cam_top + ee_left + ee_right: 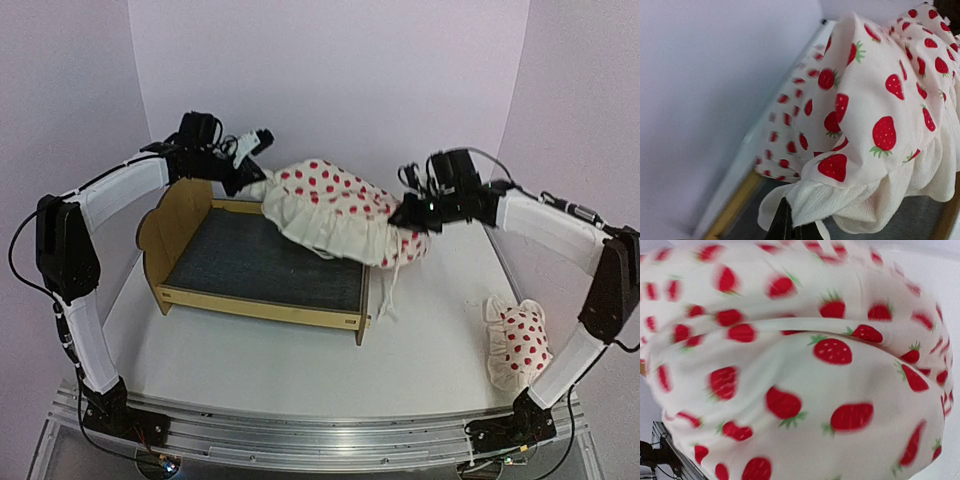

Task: Set up the pet bed

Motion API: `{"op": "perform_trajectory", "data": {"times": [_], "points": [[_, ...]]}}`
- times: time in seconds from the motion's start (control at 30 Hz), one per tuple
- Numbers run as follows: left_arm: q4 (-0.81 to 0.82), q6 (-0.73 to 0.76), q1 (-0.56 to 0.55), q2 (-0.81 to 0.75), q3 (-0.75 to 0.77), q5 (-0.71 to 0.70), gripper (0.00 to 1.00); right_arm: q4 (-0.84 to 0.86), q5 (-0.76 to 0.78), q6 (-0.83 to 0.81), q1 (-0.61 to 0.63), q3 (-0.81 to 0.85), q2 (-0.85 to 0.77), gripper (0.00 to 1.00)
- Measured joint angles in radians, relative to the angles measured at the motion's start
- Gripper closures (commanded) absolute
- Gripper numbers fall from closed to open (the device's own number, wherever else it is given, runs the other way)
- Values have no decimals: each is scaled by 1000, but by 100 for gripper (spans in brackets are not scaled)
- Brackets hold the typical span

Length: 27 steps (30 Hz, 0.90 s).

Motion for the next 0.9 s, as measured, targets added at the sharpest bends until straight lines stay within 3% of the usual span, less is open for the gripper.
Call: {"op": "perform_trajectory", "data": {"times": [0.17, 0.3, 0.37, 0.5, 0.7, 0.8, 0.9], "points": [[181, -30, 84, 81, 312, -151, 100, -113, -27, -122, -55, 662, 250, 100], [346, -16, 140, 141, 448, -256, 100, -161, -36, -152, -82, 1126, 482, 100], [424, -4, 163, 188, 511, -294, 100, -122, -37, -149, -87, 1265, 578, 100], [540, 20, 209, 292, 628, -338, 100, 109, -28, -109, -89, 1271, 674, 100], [630, 61, 254, 330, 624, -343, 100, 399, 25, -85, -77, 1328, 812, 100], [666, 63, 258, 324, 607, -341, 100, 458, 13, -81, -75, 1293, 803, 100], [661, 70, 263, 284, 541, -333, 100, 482, -27, -89, -67, 1143, 722, 100]]}}
